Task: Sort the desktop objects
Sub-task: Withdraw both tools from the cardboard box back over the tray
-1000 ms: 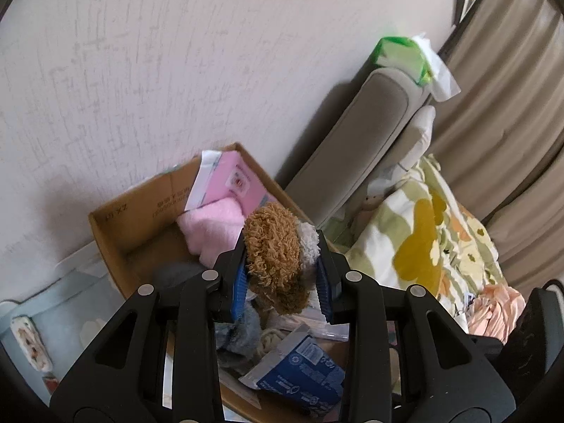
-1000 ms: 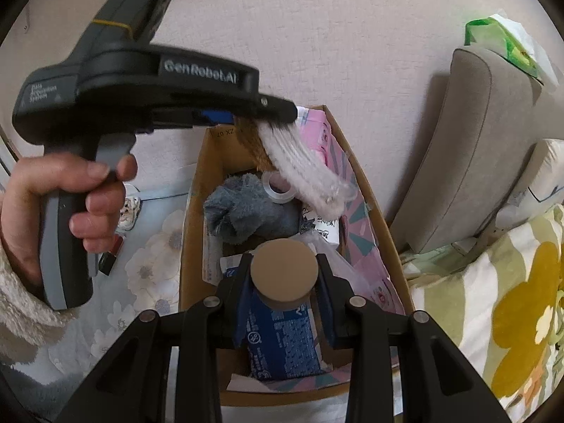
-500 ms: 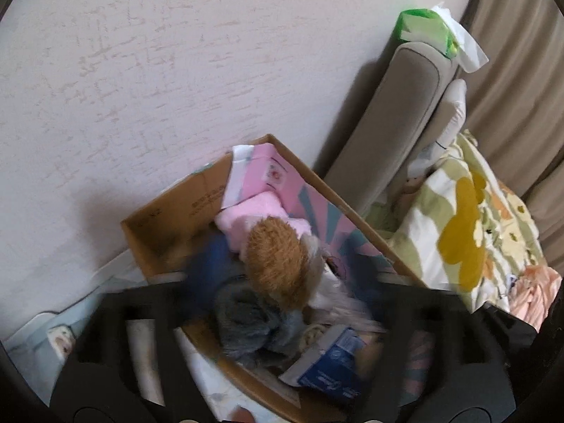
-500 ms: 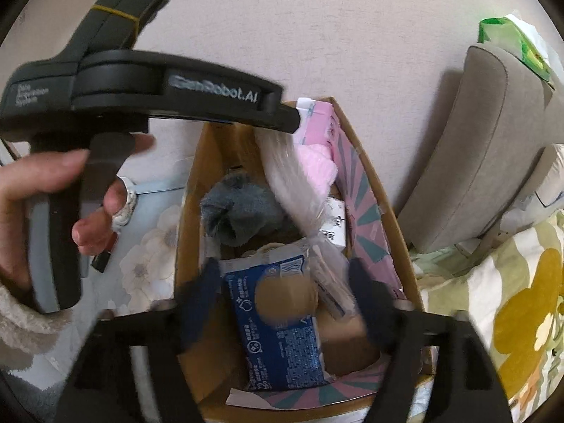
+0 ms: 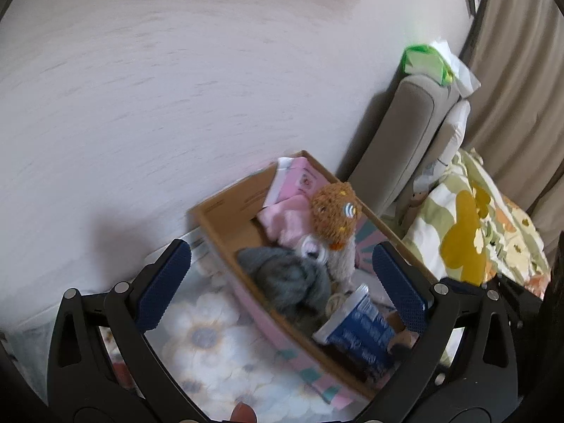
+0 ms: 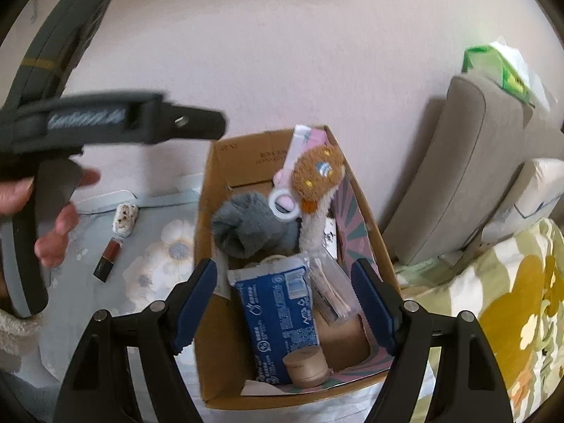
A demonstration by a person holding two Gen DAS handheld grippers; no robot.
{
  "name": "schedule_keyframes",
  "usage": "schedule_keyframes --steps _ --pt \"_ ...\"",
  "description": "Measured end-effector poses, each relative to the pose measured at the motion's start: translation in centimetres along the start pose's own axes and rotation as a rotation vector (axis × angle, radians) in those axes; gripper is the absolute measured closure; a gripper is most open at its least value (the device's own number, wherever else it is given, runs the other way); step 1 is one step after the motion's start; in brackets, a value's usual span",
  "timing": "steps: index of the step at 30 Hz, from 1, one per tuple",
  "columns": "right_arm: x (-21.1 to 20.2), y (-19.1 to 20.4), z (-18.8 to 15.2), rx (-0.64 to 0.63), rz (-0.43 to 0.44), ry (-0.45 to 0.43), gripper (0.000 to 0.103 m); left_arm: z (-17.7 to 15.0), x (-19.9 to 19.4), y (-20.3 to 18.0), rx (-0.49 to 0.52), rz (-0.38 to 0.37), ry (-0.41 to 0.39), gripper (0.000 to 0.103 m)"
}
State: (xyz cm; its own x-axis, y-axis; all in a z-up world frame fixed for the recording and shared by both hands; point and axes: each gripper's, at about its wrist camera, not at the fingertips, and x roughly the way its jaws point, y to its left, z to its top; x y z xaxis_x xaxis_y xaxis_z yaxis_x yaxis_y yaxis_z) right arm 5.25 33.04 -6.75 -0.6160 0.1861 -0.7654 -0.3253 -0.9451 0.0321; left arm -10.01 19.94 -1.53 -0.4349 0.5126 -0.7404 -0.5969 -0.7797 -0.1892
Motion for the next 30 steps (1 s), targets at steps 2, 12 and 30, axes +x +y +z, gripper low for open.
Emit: schedule_keyframes --steps 2,12,30 --pt "0.0 0.6 0.4 -0.008 0.019 -0.009 0.028 -0.5 -1.2 1.1 -0.012 0.014 -0.009 0.001" --pt "-0.9 4.9 2.0 -0.053 0.105 -0.048 0.028 -3.8 -7.1 7.2 -0.095 0.096 -0.054 0.001" --pt "0.8 13.2 6.1 -0.271 0.267 -0.053 0.028 -13.9 -14.1 15.0 -0.209 0.206 -0.116 0.001"
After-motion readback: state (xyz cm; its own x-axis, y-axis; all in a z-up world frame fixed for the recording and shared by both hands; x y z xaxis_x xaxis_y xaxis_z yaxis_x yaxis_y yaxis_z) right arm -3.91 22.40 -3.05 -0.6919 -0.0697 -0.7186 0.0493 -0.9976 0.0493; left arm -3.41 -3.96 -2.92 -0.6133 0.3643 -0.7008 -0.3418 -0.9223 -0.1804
